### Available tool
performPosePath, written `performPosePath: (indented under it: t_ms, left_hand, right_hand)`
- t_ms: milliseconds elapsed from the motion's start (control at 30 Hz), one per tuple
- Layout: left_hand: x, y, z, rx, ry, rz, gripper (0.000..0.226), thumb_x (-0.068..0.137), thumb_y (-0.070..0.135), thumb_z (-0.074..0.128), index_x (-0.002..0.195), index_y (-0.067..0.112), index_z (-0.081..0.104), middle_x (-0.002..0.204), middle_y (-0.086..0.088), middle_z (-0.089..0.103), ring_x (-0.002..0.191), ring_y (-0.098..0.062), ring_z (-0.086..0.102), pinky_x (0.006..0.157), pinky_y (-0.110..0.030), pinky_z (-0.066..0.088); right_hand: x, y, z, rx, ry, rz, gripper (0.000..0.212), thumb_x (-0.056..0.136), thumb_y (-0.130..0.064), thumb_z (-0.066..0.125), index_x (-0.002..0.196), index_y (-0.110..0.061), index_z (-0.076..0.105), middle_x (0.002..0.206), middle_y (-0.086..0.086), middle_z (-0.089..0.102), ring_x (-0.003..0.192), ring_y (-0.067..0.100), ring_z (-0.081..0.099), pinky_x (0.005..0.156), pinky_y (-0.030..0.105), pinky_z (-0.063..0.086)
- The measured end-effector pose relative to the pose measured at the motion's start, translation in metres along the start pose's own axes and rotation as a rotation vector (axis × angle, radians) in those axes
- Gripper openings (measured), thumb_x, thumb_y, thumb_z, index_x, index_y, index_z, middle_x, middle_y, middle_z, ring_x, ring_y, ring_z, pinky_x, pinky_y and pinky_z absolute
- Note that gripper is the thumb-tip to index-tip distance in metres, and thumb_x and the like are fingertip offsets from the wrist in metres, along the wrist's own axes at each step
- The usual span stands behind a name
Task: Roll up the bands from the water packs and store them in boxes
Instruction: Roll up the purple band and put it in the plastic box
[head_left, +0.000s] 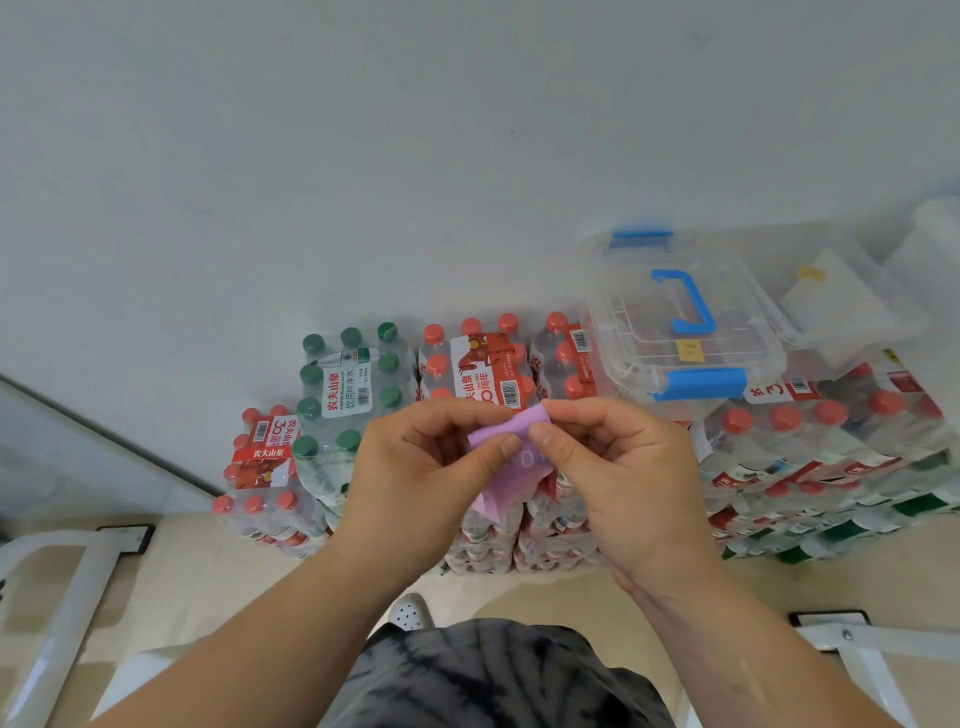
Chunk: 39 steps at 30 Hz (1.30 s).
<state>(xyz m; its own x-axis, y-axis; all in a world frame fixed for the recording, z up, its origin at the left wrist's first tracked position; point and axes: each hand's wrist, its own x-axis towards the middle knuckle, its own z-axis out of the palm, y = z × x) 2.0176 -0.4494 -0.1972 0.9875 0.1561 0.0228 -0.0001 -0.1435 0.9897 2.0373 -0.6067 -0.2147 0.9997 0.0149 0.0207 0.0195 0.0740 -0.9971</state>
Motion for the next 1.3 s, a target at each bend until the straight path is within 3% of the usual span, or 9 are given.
performPosePath:
  t_ms: [133, 333, 533, 700, 800, 933, 1100, 1300]
  left_hand:
    - [0.001, 0.001, 0.001, 0.002, -0.011, -0.016, 0.017, 0.080, 0.002, 0.076, 0.091, 0.014, 0.078, 0.083, -0.002, 0.078, 0.077, -0.020, 0.074, 0.068, -0.022, 0.058]
    - [0.002, 0.004, 0.002, -0.054, -0.034, -0.036, 0.020, 0.078, 0.007, 0.076, 0.086, 0.026, 0.079, 0.083, -0.003, 0.078, 0.078, -0.023, 0.073, 0.072, -0.031, 0.062]
    - [0.004, 0.007, 0.005, -0.103, -0.029, -0.065, 0.019, 0.068, 0.019, 0.077, 0.086, 0.018, 0.079, 0.083, -0.006, 0.077, 0.078, -0.020, 0.073, 0.072, -0.031, 0.061]
    - [0.006, 0.010, 0.004, -0.092, -0.065, -0.079, 0.020, 0.069, 0.002, 0.080, 0.085, 0.015, 0.078, 0.082, -0.006, 0.078, 0.074, -0.017, 0.073, 0.066, -0.024, 0.058]
    - [0.006, 0.013, 0.004, -0.085, -0.071, -0.085, 0.022, 0.070, -0.001, 0.079, 0.087, 0.013, 0.077, 0.081, -0.005, 0.078, 0.074, -0.016, 0.074, 0.066, -0.021, 0.057]
    - [0.005, 0.015, 0.004, -0.124, -0.070, -0.086, 0.021, 0.065, 0.013, 0.078, 0.084, 0.019, 0.079, 0.084, -0.007, 0.079, 0.077, -0.019, 0.074, 0.068, -0.025, 0.059]
    - [0.005, 0.014, 0.004, -0.146, -0.057, -0.095, 0.019, 0.066, 0.018, 0.077, 0.084, 0.020, 0.080, 0.083, -0.009, 0.078, 0.076, -0.019, 0.073, 0.070, -0.025, 0.059]
    - [0.004, 0.012, 0.003, -0.127, -0.068, -0.094, 0.021, 0.069, 0.016, 0.075, 0.090, 0.015, 0.078, 0.083, -0.007, 0.078, 0.075, -0.016, 0.073, 0.070, -0.024, 0.059]
  right_hand:
    - [0.001, 0.001, -0.002, -0.006, -0.017, -0.014, 0.023, 0.080, -0.006, 0.078, 0.088, -0.027, 0.074, 0.081, -0.006, 0.077, 0.074, 0.010, 0.073, 0.070, 0.025, 0.060]
    - [0.007, -0.002, -0.011, -0.046, -0.160, -0.011, 0.037, 0.084, -0.002, 0.074, 0.109, -0.028, 0.069, 0.076, -0.002, 0.072, 0.073, 0.008, 0.070, 0.072, 0.023, 0.058]
    - [0.011, 0.004, -0.020, -0.165, -0.203, -0.068, 0.038, 0.083, -0.006, 0.077, 0.112, -0.030, 0.072, 0.090, 0.003, 0.073, 0.086, 0.021, 0.070, 0.080, 0.034, 0.061]
    - [0.010, -0.002, -0.021, -0.107, -0.201, -0.058, 0.033, 0.086, -0.002, 0.072, 0.100, -0.031, 0.072, 0.089, -0.006, 0.076, 0.082, 0.010, 0.071, 0.074, 0.021, 0.058]
    - [0.010, -0.004, -0.021, -0.102, -0.209, -0.039, 0.035, 0.085, 0.000, 0.072, 0.103, -0.030, 0.071, 0.088, -0.007, 0.075, 0.080, 0.006, 0.070, 0.072, 0.017, 0.056]
    - [0.011, -0.007, -0.023, -0.092, -0.237, -0.038, 0.042, 0.085, 0.001, 0.073, 0.113, -0.030, 0.067, 0.082, -0.004, 0.073, 0.081, 0.016, 0.070, 0.077, 0.023, 0.059]
    - [0.012, -0.007, -0.024, -0.114, -0.272, -0.043, 0.040, 0.084, -0.001, 0.075, 0.113, -0.029, 0.070, 0.092, 0.003, 0.075, 0.089, 0.024, 0.072, 0.084, 0.039, 0.061]
    - [0.009, -0.011, -0.021, -0.043, -0.236, -0.037, 0.028, 0.076, -0.030, 0.070, 0.104, -0.030, 0.072, 0.092, -0.001, 0.076, 0.088, 0.017, 0.072, 0.082, 0.028, 0.060]
